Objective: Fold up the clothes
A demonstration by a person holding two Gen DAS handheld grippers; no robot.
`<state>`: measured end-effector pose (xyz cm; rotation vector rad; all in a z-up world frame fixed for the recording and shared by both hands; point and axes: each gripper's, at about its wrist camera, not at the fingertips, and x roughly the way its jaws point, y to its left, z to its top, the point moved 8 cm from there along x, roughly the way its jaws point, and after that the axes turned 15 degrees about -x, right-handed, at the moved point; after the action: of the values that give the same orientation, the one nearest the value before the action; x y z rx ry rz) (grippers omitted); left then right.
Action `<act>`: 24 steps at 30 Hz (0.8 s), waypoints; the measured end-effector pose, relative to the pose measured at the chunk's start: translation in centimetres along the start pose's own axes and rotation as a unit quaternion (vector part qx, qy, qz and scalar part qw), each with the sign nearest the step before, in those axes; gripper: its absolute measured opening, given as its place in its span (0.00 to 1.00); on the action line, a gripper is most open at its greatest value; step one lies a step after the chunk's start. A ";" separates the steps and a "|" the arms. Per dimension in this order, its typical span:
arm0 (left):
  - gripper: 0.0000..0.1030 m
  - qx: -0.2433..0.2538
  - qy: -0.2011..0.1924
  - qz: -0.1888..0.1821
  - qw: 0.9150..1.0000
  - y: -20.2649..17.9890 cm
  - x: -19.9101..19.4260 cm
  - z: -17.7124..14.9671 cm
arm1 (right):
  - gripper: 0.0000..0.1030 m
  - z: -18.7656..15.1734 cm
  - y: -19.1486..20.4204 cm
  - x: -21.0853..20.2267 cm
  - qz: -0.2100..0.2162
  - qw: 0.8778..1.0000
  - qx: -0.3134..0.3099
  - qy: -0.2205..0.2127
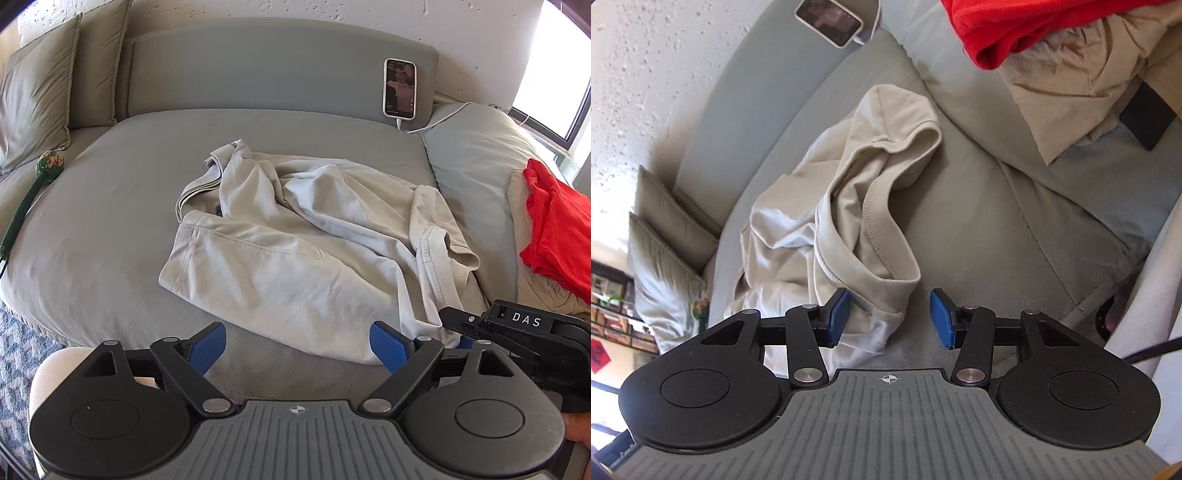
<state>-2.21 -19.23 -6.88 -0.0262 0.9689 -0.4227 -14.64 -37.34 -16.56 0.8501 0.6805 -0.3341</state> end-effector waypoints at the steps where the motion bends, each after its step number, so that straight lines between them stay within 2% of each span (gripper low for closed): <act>1: 0.84 -0.003 0.000 0.000 1.000 0.2 0.0 0.0 | 0.37 0.0 0.3 0.0 0.001 1.000 -0.007 -0.006; 2: 0.84 -0.007 0.001 0.000 1.000 0.4 0.0 0.1 | 0.12 0.2 0.6 -0.4 -0.006 1.000 -0.026 -0.013; 3: 0.84 -0.011 0.002 0.000 1.000 0.6 0.0 0.1 | 0.05 0.5 0.9 -0.8 -0.017 0.998 -0.049 -0.021; 5: 0.84 -0.018 0.004 0.000 1.000 1.0 0.0 0.2 | 0.05 1.3 1.4 -1.8 -0.039 0.994 -0.093 -0.040; 8: 0.84 -0.031 0.008 0.000 0.999 1.8 -0.1 0.6 | 0.04 4.6 1.8 -4.3 -0.079 0.984 -0.133 -0.090; 10: 0.84 -0.047 0.006 -0.007 0.999 2.3 -0.5 1.3 | 0.03 8.2 1.6 -6.7 -0.109 0.974 -0.138 -0.140; 12: 0.84 -0.068 0.000 -0.017 0.998 2.7 -1.0 2.3 | 0.03 12.9 2.1 -10.0 -0.140 0.958 -0.148 -0.204; 13: 0.84 -0.082 -0.011 -0.022 0.996 2.9 -1.5 3.0 | 0.03 15.3 2.5 -11.8 -0.155 0.947 -0.153 -0.236; 15: 0.84 -0.118 -0.037 -0.034 0.992 3.4 -2.7 4.7 | 0.00 20.0 5.9 -15.0 -0.174 0.915 -0.197 -0.305; 17: 0.85 -0.150 -0.065 -0.044 0.986 4.0 -4.1 6.2 | 0.00 23.0 12.1 -17.6 -0.146 0.883 -0.261 -0.360; 19: 0.85 -0.174 -0.090 -0.046 0.980 4.9 -5.4 7.2 | 0.00 22.3 19.3 -18.8 -0.112 0.840 -0.365 -0.384; 20: 0.86 -0.184 -0.102 -0.042 0.977 5.5 -5.9 7.6 | 0.00 20.8 22.7 -18.4 -0.089 0.820 -0.421 -0.378; 22: 0.86 -0.209 -0.125 -0.011 0.970 7.7 -6.8 8.0 | 0.00 15.4 26.7 -16.3 -0.047 0.789 -0.520 -0.323; 24: 0.87 -0.218 -0.138 0.030 0.966 9.9 -7.1 7.8 | 0.01 7.7 27.1 -12.8 -0.008 0.763 -0.607 -0.223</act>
<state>3.94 -8.89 1.15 -0.4427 0.7687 -0.1374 -6.65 -26.27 11.25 -0.4911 0.3193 -0.0435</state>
